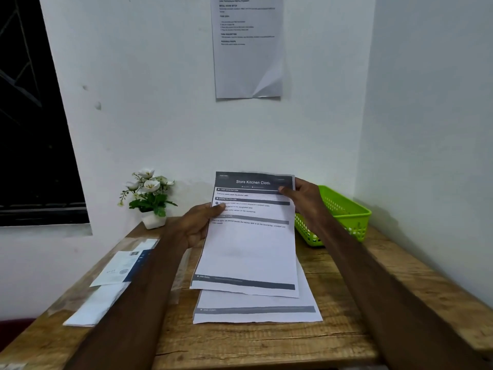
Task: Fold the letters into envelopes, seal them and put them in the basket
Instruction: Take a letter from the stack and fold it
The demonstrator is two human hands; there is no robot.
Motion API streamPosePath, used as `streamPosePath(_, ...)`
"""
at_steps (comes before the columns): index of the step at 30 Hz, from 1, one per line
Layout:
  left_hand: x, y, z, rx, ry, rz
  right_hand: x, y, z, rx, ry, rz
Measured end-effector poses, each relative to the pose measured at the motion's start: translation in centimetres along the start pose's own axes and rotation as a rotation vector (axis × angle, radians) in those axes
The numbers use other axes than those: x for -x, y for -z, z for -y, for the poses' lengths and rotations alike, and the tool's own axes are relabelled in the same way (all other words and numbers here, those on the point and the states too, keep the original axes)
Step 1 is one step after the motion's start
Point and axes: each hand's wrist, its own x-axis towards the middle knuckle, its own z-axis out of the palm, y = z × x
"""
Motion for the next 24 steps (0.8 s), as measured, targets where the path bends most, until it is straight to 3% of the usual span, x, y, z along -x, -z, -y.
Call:
streamPosePath(7, -0.3, 0.4, -0.5, 0.084, -0.039, -0.063, -0.4, 0.8, -0.3, 0.353, 0.332, 0.128)
streamPosePath(13, -0.2, 0.7, -0.7, 0.031, -0.017, -0.074, -0.2, 1.0, -1.0, 0.581, 0.393, 0.101)
streamPosePath(19, -0.5, 0.6, -1.0, 0.178, -0.003, -0.067, 0.4, 0.7, -0.8, 0.897, 0.478, 0.127)
streamPosePath(22, -0.2, 0.2, -1.0, 0.119, -0.016, -0.057, 0.8, 0.4, -0.9, 0.972, 0.486, 0.143)
streamPosePath(24, 0.0, -0.1, -0.8, 0.037, -0.066, -0.139, 0.9, 0.3, -0.8, 1.004, 0.484, 0.148)
